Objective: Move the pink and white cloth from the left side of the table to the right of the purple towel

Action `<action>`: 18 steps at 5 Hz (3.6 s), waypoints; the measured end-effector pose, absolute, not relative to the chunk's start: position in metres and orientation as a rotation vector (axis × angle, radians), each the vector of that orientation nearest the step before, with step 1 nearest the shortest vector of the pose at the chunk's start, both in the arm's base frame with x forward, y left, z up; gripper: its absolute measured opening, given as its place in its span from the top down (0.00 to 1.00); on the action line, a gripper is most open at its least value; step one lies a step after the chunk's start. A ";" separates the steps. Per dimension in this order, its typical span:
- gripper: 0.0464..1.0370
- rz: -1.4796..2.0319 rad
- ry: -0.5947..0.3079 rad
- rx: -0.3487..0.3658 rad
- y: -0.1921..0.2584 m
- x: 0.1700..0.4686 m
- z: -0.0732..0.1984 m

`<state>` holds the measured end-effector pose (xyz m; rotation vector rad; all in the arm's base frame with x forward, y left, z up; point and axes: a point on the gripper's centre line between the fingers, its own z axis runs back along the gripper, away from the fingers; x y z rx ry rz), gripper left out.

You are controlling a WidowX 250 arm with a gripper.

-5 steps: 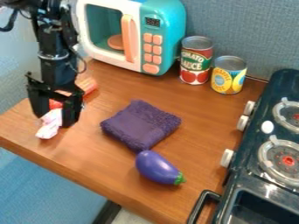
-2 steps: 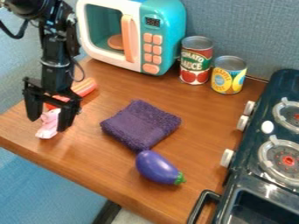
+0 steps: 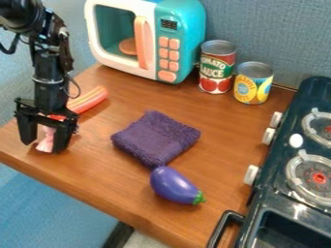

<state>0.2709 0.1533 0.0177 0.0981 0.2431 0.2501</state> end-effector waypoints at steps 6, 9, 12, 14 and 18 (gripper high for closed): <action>0.78 -0.135 0.020 -0.036 -0.018 0.357 0.065; 0.78 -0.289 0.042 -0.031 -0.098 0.353 0.049; 0.72 -0.299 0.113 -0.020 -0.090 0.334 0.034; 0.15 -0.300 0.102 -0.062 -0.097 0.337 0.038; 0.03 -0.201 -0.046 0.030 -0.025 0.335 0.119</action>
